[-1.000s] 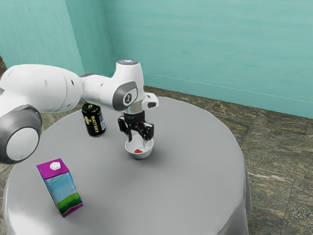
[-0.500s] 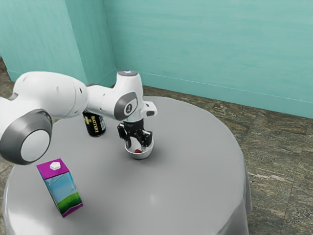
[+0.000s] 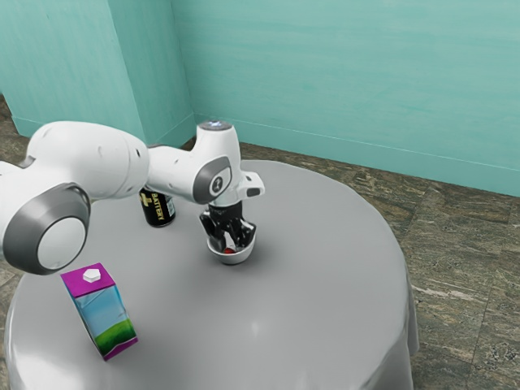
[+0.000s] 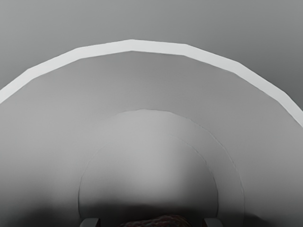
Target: Take strawberry from the bowl
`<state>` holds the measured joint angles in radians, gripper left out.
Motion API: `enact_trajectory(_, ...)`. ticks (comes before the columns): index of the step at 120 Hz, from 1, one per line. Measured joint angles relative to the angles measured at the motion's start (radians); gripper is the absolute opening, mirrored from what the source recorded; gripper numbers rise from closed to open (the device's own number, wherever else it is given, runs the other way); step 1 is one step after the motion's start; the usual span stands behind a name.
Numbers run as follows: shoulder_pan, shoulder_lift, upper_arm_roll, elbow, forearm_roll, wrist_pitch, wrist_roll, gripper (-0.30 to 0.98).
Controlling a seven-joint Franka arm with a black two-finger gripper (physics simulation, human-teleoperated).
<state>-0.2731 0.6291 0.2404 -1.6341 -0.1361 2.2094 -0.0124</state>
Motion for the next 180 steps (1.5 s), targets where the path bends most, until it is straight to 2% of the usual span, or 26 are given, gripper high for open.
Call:
enact_trajectory(63,0.000,-0.009,0.000,0.001,0.002,0.010,-0.014,0.06)
enact_trajectory(116,-0.030,-0.111,-0.001,0.008,0.017,0.010,-0.040,0.00)
enact_trajectory(140,-0.041,-0.105,-0.065,0.044,0.015,0.010,-0.051,-0.02)
enact_trajectory(180,-0.040,0.047,-0.175,0.218,0.009,0.012,-0.073,-0.06)
